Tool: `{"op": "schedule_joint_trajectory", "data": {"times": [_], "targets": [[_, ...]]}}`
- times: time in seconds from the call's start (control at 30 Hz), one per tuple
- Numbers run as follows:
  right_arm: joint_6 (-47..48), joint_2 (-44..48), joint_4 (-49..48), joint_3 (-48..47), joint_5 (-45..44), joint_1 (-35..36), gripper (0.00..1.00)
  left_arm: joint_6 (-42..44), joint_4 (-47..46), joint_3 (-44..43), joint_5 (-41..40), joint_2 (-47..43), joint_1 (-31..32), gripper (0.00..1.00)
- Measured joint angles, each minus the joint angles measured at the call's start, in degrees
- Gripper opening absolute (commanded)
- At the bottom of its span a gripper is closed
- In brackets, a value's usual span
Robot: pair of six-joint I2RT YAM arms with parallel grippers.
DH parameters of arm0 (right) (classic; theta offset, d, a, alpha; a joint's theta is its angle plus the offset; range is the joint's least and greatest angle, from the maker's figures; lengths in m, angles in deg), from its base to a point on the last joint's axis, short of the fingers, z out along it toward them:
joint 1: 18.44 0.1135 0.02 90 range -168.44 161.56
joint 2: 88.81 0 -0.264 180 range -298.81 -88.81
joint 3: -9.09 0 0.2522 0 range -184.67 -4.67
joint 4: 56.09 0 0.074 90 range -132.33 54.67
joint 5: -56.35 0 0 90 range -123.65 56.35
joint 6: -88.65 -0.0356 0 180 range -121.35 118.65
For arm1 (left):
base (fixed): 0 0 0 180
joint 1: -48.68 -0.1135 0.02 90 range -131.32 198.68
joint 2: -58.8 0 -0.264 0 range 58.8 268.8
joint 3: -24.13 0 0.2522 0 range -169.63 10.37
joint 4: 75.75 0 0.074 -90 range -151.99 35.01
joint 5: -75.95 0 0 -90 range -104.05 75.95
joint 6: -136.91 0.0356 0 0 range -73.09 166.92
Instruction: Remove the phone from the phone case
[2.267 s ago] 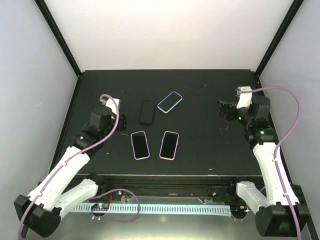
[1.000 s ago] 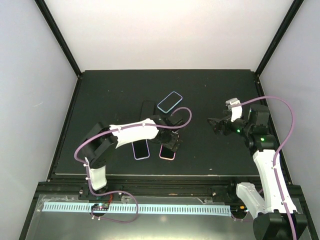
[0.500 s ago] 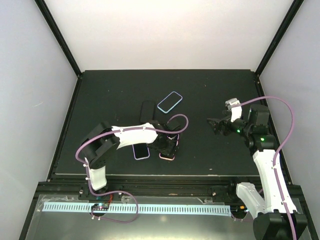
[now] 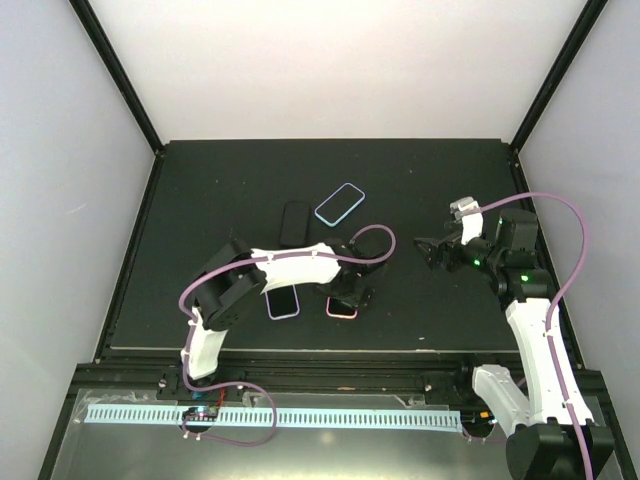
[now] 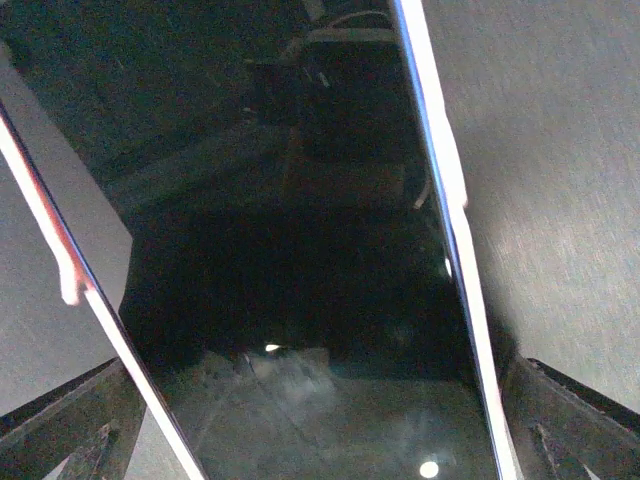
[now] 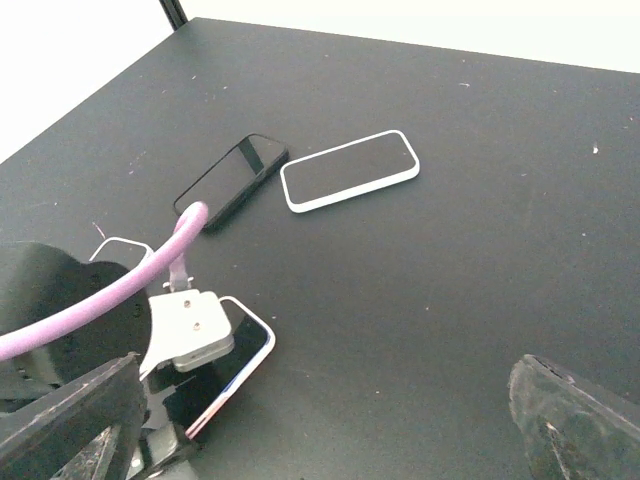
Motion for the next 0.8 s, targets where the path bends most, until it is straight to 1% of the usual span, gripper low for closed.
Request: {"op": "schedule_joint_trajectory", "data": {"times": [0.1,0.23,0.43,0.6,0.8], "targets": [[0.24,-0.04,0.09,0.02,0.0,-0.02,1.0,-3.08,1.09,-3.04,-2.43,2.47,-0.07,0.99],[0.33,-0.11,0.24,0.02,0.0,-0.02,1.0,-5.97,1.9,-5.35,-4.24,3.21,-0.22,0.99],[0.35,-0.55,0.28,0.02,0.0,-0.02,1.0,-7.54,2.25,-9.07,-4.04,5.14,-2.45,0.99],[0.39,-0.57,0.28,0.02,0.0,-0.02,1.0,-8.04,2.47,-9.66,-3.98,6.25,-3.8,0.99],[0.52,-0.9,0.31,0.02,0.0,-0.02,1.0,-8.9,2.95,-9.68,-4.94,6.27,-3.78,0.99]]}}
